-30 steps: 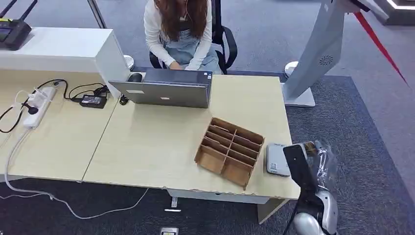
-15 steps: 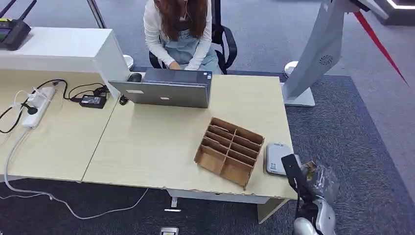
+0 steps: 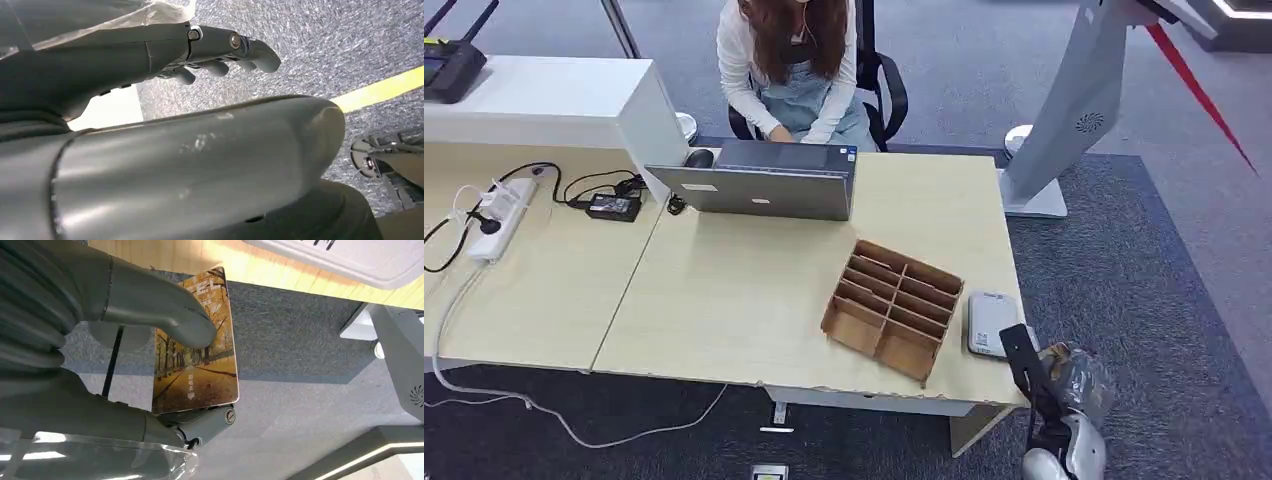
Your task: Pass the card to the sensor for recognition and then transmit it.
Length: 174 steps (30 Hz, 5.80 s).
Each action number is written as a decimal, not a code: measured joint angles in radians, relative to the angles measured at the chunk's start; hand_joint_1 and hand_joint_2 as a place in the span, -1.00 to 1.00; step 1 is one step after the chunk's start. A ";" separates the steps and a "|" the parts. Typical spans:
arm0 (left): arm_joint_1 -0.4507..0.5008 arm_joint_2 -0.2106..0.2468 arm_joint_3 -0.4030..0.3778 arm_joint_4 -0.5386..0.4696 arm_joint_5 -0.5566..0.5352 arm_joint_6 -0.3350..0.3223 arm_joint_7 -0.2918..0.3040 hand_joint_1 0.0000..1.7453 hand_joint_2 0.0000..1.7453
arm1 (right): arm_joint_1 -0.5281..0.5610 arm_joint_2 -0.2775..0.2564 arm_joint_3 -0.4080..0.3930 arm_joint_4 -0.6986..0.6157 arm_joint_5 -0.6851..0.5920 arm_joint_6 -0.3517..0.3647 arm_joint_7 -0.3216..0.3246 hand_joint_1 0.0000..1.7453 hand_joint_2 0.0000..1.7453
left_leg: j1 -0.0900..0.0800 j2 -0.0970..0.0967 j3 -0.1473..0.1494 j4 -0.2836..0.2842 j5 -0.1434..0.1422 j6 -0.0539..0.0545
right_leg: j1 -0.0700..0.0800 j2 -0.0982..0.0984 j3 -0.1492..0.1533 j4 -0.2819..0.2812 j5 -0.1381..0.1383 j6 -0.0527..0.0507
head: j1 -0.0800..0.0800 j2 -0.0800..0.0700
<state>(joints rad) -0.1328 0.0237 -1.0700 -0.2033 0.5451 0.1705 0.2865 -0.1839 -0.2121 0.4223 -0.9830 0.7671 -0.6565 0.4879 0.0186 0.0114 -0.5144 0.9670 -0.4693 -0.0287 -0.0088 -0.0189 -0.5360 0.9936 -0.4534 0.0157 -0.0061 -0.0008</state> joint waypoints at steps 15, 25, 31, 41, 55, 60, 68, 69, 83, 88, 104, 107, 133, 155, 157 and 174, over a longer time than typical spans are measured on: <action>0.000 0.000 0.000 0.000 -0.002 0.001 0.002 -1.00 -1.00 | -0.026 0.015 0.013 0.048 -0.052 -0.024 -0.034 1.00 1.00 | 0.000 0.001 0.005 0.000 0.000 0.000 | 0.000 0.000 0.004 0.000 0.000 0.000 | 0.000 0.000; 0.004 0.000 0.000 0.000 -0.008 -0.006 -0.006 -1.00 -1.00 | -0.055 -0.036 0.013 -0.270 0.142 0.093 0.015 1.00 1.00 | -0.001 -0.001 0.000 0.000 0.001 0.001 | -0.001 0.000 0.004 0.001 0.002 0.000 | 0.000 0.000; -0.004 0.001 0.000 0.000 -0.014 -0.010 -0.009 -1.00 -1.00 | -0.227 -0.014 0.044 -0.528 0.261 0.200 0.055 1.00 1.00 | 0.000 -0.001 0.002 0.000 0.003 0.000 | 0.000 -0.001 0.001 0.001 0.002 0.002 | 0.000 0.000; 0.000 0.002 0.000 0.000 -0.018 -0.010 -0.008 -1.00 -1.00 | -0.230 -0.018 0.062 -0.648 0.262 0.179 0.025 0.82 1.00 | -0.002 -0.001 0.000 0.000 0.003 0.001 | -0.001 -0.001 0.001 0.001 0.002 0.002 | 0.000 0.000; -0.006 0.002 -0.004 0.000 -0.070 -0.039 -0.034 -1.00 -1.00 | -0.501 0.078 0.232 -0.651 0.377 0.402 -0.013 0.70 1.00 | -0.001 -0.001 -0.001 0.000 0.003 0.000 | 0.000 0.000 0.000 0.002 0.003 0.001 | 0.000 0.000; -0.010 0.000 -0.006 0.000 -0.080 -0.045 -0.056 -1.00 -1.00 | -0.644 0.164 0.286 -0.495 0.296 0.381 -0.042 0.66 1.00 | -0.001 -0.001 -0.001 0.000 0.004 0.000 | 0.000 -0.001 -0.001 0.002 0.003 0.001 | 0.000 0.000; -0.009 0.000 -0.011 0.000 -0.089 -0.048 -0.060 -1.00 -1.00 | -0.744 0.270 0.350 -0.254 0.241 0.370 -0.063 0.66 1.00 | -0.001 -0.001 -0.002 0.000 0.004 0.000 | 0.000 -0.001 -0.001 0.002 0.003 0.001 | 0.000 0.000; -0.009 0.000 -0.011 0.000 -0.090 -0.051 -0.058 -1.00 -1.00 | -0.749 0.282 0.357 -0.227 0.238 0.370 -0.066 0.66 1.00 | -0.001 -0.001 -0.002 0.000 0.003 0.000 | 0.000 -0.001 -0.001 0.002 0.003 0.001 | 0.000 0.000; -0.009 0.000 -0.011 0.000 -0.109 -0.057 -0.058 -1.00 -1.00 | -0.803 0.440 0.426 0.115 0.178 0.409 -0.073 1.00 1.00 | -0.001 -0.001 -0.002 0.000 0.004 0.000 | 0.000 -0.001 -0.001 0.002 0.003 0.001 | 0.000 0.000; -0.008 0.000 -0.012 0.000 -0.113 -0.057 -0.054 -1.00 -1.00 | -0.807 0.444 0.438 0.171 0.150 0.441 -0.056 1.00 1.00 | -0.001 -0.001 -0.001 0.000 0.003 0.000 | 0.000 0.000 -0.001 0.002 0.003 0.001 | 0.000 0.000; -0.007 -0.003 -0.012 0.000 -0.118 -0.050 -0.054 -1.00 -1.00 | -0.806 0.448 0.457 0.275 0.115 0.421 -0.069 -1.00 1.00 | -0.001 -0.001 -0.001 0.000 0.004 -0.001 | 0.000 0.000 -0.001 0.002 0.003 0.001 | 0.000 0.000; -0.007 -0.003 -0.012 0.000 -0.118 -0.051 -0.054 -1.00 -1.00 | -0.805 0.449 0.462 0.285 0.113 0.421 -0.069 -1.00 1.00 | -0.001 -0.001 -0.001 0.000 0.003 -0.001 | 0.000 0.000 -0.001 0.002 0.003 0.001 | 0.000 0.000; 0.005 0.004 -0.007 0.000 -0.077 -0.032 -0.017 -1.00 -1.00 | -0.488 0.263 0.391 -0.289 0.151 0.303 -0.111 -1.00 1.00 | -0.001 0.000 -0.001 0.001 0.003 0.000 | -0.001 0.000 -0.001 0.000 0.003 0.001 | 0.000 0.000; 0.004 0.007 -0.006 0.000 -0.077 -0.024 -0.018 -1.00 -1.00 | -0.374 0.151 0.341 -0.543 0.145 0.304 -0.111 -1.00 1.00 | -0.001 0.001 0.000 0.001 0.003 0.000 | -0.001 0.001 -0.001 0.000 0.003 0.001 | 0.000 0.000; 0.004 0.007 -0.005 0.000 -0.077 -0.020 -0.019 -1.00 -1.00 | -0.338 0.144 0.338 -0.549 0.140 0.301 -0.116 -1.00 1.00 | -0.001 0.001 -0.001 0.001 0.003 0.000 | -0.001 0.001 -0.002 0.000 0.003 0.001 | 0.000 0.000; 0.003 0.008 -0.001 0.000 -0.073 -0.021 -0.041 -1.00 -1.00 | -0.301 0.135 0.352 -0.463 0.168 0.381 -0.077 -1.00 1.00 | -0.001 0.001 -0.001 0.001 0.003 0.000 | -0.001 0.001 -0.001 0.000 0.003 0.001 | 0.000 0.000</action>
<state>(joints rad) -0.1298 0.0316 -1.0708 -0.2033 0.4719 0.1492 0.2453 -0.4850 -0.0767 0.7748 -1.4458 0.9354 -0.2758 0.4104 0.0178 0.0120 -0.5154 0.9676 -0.4663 -0.0288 -0.0094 -0.0179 -0.5372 0.9940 -0.4500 0.0164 -0.0065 -0.0008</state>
